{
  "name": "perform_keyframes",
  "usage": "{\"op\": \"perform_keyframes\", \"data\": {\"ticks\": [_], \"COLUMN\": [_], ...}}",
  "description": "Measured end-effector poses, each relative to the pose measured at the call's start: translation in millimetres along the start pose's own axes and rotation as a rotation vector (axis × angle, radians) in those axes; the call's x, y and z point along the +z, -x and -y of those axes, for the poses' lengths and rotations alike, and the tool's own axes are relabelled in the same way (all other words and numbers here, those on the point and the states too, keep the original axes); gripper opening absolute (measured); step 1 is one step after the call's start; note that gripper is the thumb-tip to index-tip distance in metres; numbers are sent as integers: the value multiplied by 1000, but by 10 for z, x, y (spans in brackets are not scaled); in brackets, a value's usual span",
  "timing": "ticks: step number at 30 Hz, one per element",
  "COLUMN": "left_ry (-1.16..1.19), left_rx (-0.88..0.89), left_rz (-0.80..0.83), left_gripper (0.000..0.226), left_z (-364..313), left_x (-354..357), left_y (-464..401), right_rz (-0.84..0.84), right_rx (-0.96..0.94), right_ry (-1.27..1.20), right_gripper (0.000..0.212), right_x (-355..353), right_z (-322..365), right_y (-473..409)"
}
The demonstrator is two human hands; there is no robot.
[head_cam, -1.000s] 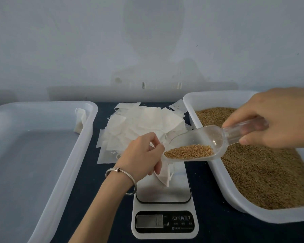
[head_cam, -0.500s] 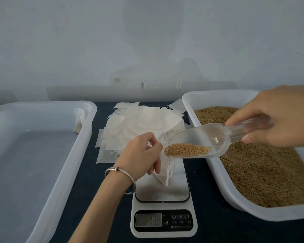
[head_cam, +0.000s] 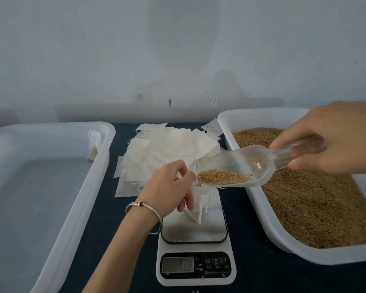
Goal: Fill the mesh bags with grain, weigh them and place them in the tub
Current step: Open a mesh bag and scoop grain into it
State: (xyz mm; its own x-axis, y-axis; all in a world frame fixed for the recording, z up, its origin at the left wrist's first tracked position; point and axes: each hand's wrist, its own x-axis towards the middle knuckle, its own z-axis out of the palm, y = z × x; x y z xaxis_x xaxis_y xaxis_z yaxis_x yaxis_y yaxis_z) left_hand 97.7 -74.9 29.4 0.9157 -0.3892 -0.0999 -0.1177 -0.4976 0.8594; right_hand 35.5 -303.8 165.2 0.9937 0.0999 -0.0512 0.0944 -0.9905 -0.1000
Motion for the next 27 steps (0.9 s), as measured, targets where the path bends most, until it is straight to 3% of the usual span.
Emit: {"op": "perform_keyframes", "data": {"ticks": [7, 13, 18, 23, 27], "left_ry": [30, 39, 201, 130, 81], "left_rx": [-7, 0, -17, -2, 16], "left_rz": [13, -5, -74, -23, -68], "left_gripper": [18, 21, 28, 29, 21], "left_z": [-12, 1, 5, 21, 41], "left_x": [18, 11, -1, -14, 21], "left_y": [4, -26, -75, -85, -104], "right_rz": [-11, 6, 49, -158, -214], "right_rx": [-29, 33, 35, 214, 427], "right_ry": [35, -23, -196, -625, -531], "right_gripper": [36, 54, 41, 37, 34], "right_x": [-12, 39, 156, 626, 1088], "right_z": [46, -22, -140, -377, -450], "right_y": [25, 58, 126, 223, 148]}}
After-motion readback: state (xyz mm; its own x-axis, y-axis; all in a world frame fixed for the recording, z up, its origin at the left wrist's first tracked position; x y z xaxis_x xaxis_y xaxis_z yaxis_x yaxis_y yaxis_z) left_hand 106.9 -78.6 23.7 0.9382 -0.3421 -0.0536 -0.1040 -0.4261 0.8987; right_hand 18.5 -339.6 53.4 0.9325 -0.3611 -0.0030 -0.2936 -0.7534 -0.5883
